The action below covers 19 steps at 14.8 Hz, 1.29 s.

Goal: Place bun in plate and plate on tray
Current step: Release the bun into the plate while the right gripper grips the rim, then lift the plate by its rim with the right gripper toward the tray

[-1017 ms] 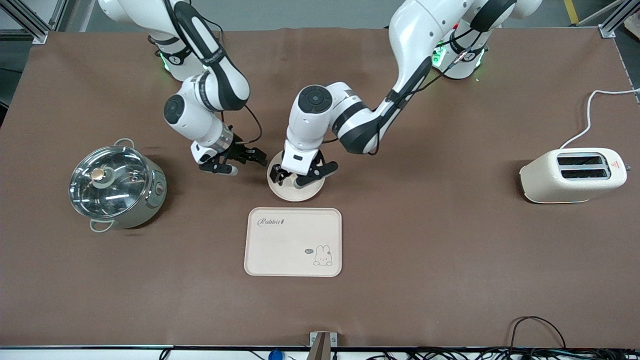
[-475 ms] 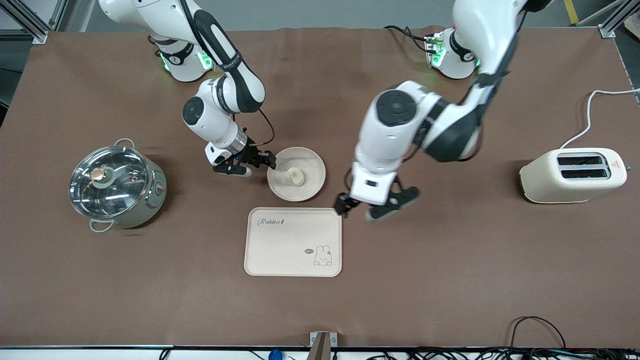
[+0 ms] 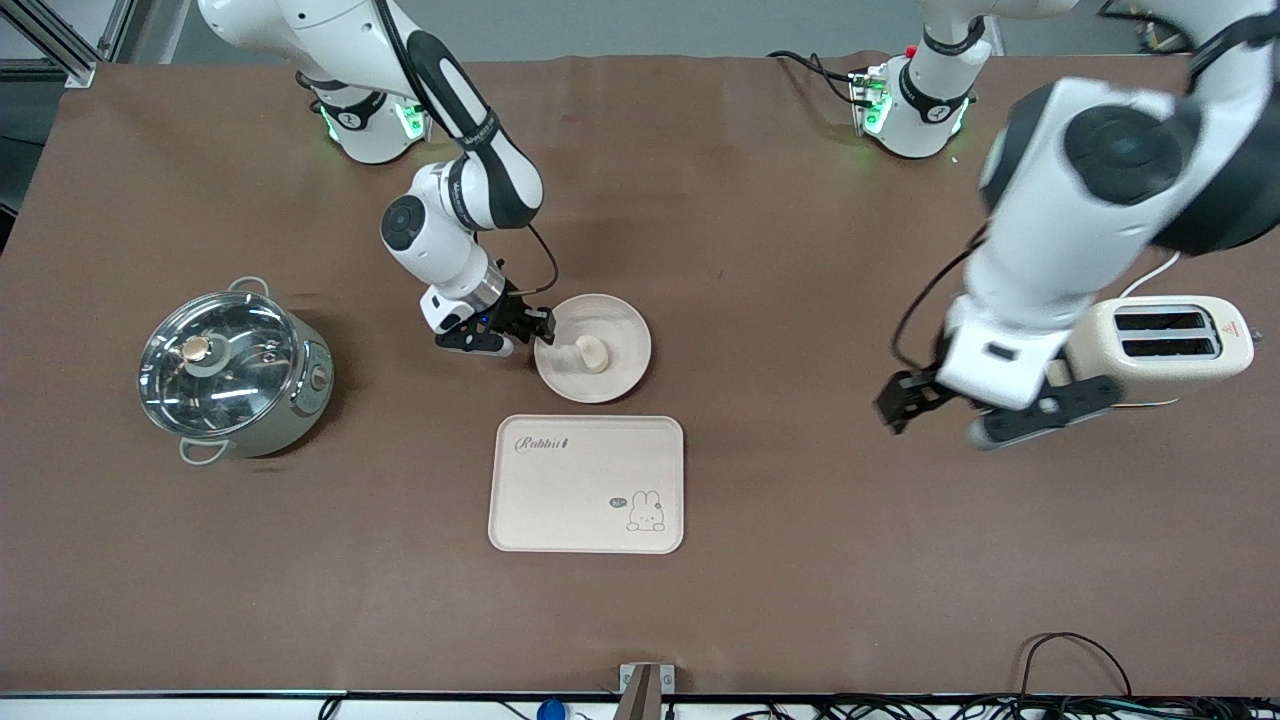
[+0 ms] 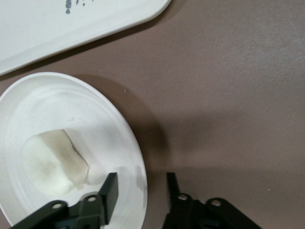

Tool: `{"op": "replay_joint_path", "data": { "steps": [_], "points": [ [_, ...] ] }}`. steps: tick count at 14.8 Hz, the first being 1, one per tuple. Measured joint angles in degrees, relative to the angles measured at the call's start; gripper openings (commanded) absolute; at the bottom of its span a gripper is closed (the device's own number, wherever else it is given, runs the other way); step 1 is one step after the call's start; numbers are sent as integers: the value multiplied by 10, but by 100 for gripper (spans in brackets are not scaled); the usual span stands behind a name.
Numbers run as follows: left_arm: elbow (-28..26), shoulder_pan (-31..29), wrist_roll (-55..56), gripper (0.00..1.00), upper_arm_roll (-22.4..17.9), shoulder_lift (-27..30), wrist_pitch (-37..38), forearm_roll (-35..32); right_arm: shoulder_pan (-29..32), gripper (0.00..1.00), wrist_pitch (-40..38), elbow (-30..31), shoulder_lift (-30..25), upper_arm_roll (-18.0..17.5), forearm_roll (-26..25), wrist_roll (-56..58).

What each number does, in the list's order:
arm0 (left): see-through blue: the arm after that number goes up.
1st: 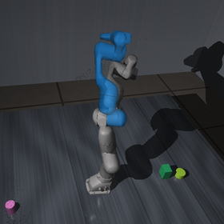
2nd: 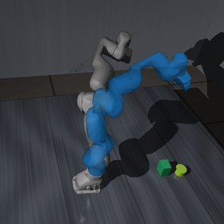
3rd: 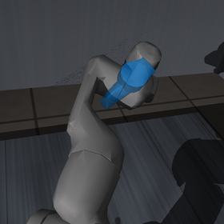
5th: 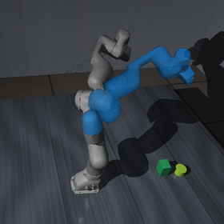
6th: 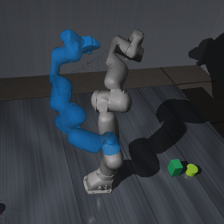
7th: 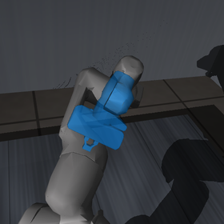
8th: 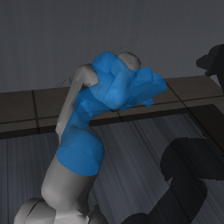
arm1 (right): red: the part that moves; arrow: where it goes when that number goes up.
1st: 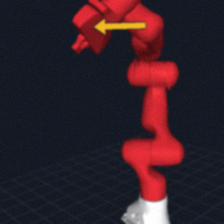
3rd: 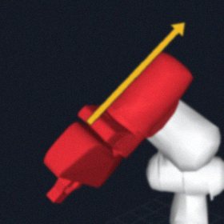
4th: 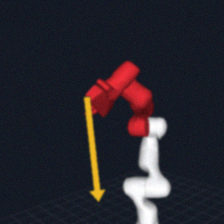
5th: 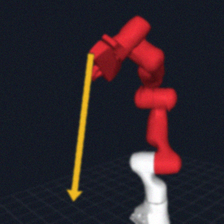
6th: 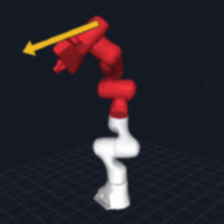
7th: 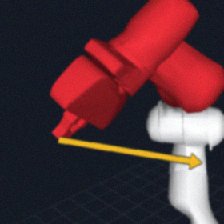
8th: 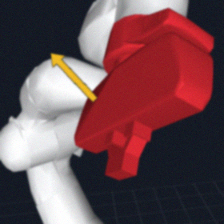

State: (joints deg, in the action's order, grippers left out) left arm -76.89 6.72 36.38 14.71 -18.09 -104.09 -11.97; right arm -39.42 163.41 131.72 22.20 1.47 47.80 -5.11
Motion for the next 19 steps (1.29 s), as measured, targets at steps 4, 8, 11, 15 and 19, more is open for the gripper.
{"op": "replay_joint_path", "data": {
  "steps": [4, 8, 11, 15, 19],
  "points": [
    [0, -57, -132, 100, 1, 65, 85, 32, -1, 3, 1, -2, 2, 1, 1, 0],
    [-2, -101, -217, 100, 1, 123, 174, 61, -1, 1, 1, -3, 2, 2, 2, 0],
    [-6, -104, -219, 100, 1, 143, 196, 64, -1, 0, 1, -6, 2, 2, 12, 0],
    [-14, -104, -219, 100, 1, 143, 196, 64, -1, 0, -7, -18, -8, 0, 42, 0],
    [-14, -105, -235, 100, 0, 143, 196, 64, -1, 0, -43, -36, -42, 0, 73, 0]
  ]
}}
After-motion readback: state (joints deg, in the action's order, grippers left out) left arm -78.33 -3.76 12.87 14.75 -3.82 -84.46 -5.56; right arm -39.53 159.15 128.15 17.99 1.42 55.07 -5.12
